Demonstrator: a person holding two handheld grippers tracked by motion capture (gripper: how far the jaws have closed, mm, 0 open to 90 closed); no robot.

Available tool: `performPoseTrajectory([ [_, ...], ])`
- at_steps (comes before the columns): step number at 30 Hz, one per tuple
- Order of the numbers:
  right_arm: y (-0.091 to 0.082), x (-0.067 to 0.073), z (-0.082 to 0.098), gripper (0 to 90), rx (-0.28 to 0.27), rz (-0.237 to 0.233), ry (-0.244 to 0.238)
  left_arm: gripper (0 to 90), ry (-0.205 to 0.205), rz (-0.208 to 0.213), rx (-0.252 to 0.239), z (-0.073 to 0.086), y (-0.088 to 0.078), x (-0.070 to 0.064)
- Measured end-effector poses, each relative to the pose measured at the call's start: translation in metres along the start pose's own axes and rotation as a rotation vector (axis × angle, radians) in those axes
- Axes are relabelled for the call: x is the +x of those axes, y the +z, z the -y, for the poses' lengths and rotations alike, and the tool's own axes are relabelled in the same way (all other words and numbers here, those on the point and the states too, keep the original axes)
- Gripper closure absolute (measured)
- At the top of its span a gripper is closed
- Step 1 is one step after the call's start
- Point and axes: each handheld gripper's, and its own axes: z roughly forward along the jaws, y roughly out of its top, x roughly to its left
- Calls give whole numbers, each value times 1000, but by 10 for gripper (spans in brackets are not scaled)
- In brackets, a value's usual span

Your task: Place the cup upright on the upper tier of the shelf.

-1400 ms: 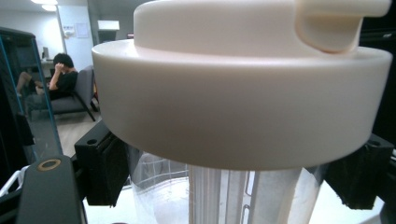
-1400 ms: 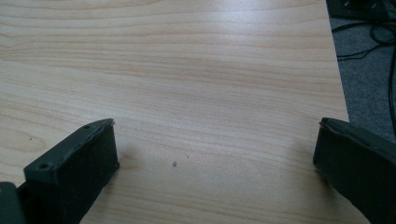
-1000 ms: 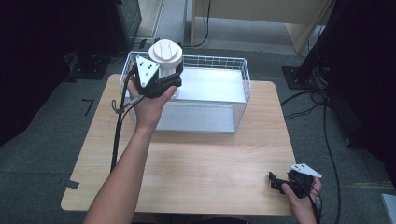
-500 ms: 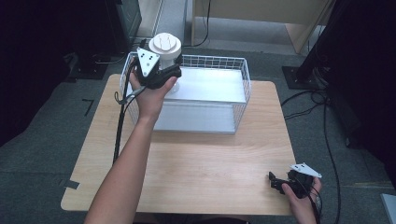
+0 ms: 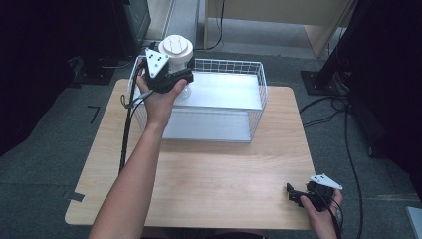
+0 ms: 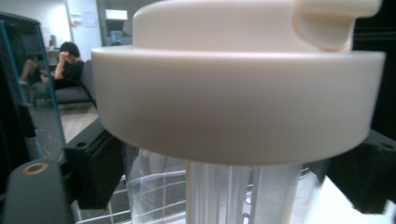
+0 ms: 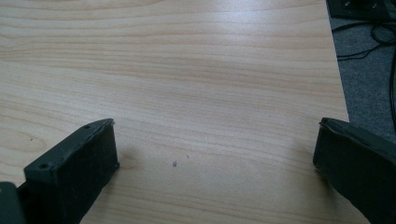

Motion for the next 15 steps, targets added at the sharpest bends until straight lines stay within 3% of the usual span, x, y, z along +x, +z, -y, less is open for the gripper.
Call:
performPoseTrajectory([
  [4, 0, 0, 0, 0, 0, -1, 1, 0, -2, -2, -2, -2, -1, -2],
  [15, 0, 0, 0, 0, 1, 0, 1, 0, -13, 1, 12, 6, -10, 0],
])
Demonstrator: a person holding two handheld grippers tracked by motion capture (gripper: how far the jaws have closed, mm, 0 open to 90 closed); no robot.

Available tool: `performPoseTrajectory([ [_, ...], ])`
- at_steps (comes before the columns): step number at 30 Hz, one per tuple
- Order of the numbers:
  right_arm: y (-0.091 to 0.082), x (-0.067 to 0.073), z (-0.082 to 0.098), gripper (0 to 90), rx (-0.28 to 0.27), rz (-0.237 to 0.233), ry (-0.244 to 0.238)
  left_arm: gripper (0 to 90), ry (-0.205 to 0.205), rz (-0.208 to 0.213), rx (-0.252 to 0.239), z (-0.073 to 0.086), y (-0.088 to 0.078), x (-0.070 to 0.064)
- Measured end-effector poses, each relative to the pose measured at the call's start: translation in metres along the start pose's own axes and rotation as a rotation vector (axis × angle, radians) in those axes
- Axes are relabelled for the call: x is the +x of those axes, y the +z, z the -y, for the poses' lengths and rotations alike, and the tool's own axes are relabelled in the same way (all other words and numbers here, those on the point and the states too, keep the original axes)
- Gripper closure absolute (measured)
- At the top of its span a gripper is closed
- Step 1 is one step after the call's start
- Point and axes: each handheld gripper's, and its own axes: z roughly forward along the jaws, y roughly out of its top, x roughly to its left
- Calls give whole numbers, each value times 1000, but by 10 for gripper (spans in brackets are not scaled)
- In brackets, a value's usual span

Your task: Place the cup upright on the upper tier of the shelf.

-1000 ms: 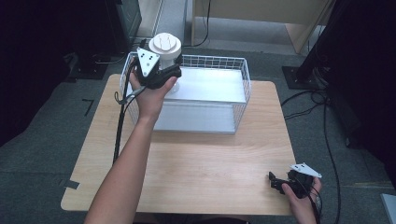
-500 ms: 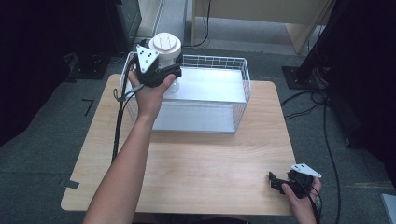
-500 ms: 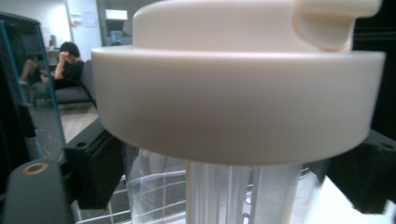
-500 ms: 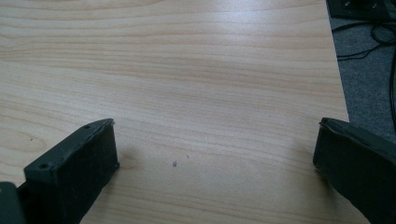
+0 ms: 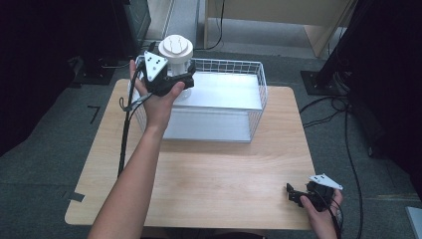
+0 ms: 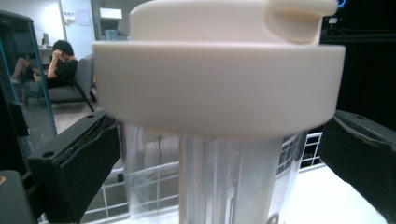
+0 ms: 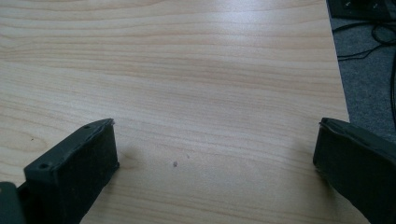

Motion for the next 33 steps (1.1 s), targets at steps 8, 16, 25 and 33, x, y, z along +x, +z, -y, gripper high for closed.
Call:
performPoseTrajectory([
  [8, 0, 1, 0, 0, 3, 2, 1, 0, 0, -8, 13, 9, -8, 3],
  [16, 0, 0, 0, 0, 2, 2, -2, 0, 17, -4, 15, 22, -22, 2],
  [25, 0, 1, 0, 0, 4, 1, 0, 0, 24, -5, 9, 37, -45, -1],
  [33, 0, 1, 0, 0, 4, -2, -6, 0, 11, -22, -12, 47, -69, 0],
])
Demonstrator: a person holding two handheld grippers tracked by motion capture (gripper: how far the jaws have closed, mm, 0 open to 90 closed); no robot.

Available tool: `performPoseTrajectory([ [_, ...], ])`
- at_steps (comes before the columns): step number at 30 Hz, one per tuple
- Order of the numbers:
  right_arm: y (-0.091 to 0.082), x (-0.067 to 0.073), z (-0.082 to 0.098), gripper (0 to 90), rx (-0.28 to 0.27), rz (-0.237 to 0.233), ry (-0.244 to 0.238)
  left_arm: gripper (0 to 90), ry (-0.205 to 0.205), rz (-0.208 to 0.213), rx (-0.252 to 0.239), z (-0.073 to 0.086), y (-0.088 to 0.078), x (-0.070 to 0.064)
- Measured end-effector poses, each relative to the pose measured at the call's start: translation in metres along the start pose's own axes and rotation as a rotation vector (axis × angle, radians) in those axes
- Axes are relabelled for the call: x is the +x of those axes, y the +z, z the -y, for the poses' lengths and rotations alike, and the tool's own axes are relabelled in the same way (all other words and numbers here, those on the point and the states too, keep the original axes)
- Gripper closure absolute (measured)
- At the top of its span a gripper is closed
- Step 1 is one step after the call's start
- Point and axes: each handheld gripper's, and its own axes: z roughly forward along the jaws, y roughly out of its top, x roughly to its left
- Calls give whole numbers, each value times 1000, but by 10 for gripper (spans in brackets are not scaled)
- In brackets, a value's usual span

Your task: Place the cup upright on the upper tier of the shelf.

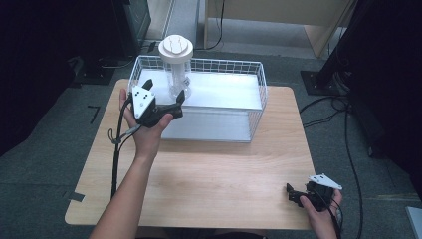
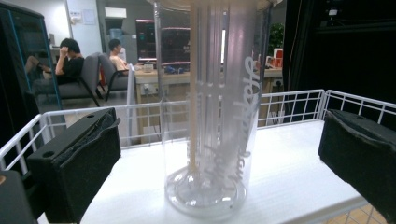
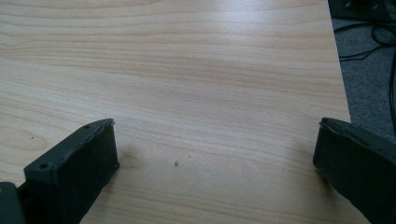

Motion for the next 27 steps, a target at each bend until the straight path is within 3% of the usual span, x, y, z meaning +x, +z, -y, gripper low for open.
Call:
performPoseTrajectory([
  [12, 0, 0, 0, 0, 2, 0, 1, 0, -8, -19, 29, 34, -36, 11],
  [27, 0, 0, 0, 0, 2, 0, 3, 0, -26, -71, 82, 71, -82, 45],
])
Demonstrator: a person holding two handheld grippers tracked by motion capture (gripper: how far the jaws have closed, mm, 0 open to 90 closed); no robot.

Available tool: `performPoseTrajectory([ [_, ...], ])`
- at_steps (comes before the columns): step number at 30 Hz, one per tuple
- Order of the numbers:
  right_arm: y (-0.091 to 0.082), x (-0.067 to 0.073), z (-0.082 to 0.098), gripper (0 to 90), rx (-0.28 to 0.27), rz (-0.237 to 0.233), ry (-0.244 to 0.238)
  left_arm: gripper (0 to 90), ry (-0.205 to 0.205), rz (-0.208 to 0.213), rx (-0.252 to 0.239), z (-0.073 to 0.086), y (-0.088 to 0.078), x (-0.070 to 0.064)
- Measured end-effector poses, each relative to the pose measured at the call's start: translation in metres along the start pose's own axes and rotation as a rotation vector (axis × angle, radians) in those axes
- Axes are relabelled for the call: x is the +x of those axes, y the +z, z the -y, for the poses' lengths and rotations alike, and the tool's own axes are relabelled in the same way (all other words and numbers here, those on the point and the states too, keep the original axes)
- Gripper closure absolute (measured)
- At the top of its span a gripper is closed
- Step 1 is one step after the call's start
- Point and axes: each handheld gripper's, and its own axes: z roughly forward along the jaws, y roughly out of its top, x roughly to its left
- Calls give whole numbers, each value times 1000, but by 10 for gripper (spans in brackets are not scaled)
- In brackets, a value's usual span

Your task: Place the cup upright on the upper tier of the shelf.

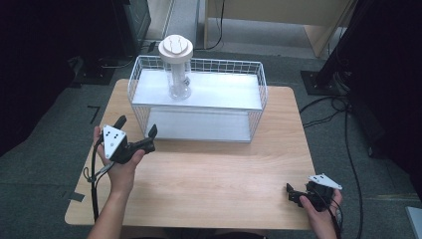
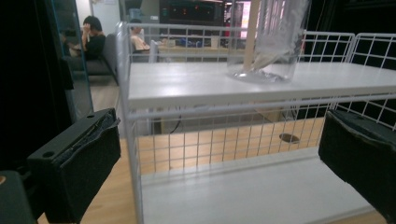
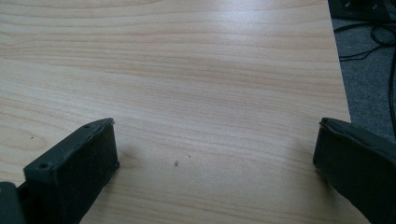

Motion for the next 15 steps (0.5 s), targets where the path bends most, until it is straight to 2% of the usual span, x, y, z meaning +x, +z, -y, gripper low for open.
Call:
performPoseTrajectory([
  [4, 0, 0, 0, 0, 1, 0, 0, 0, 4, -13, 22, 13, -13, 9],
  [8, 0, 0, 0, 0, 1, 0, 0, 0, 2, -46, 36, 29, -25, 18],
  [15, 0, 0, 0, 0, 0, 1, 0, 0, -35, -83, 65, 51, -41, 32],
])
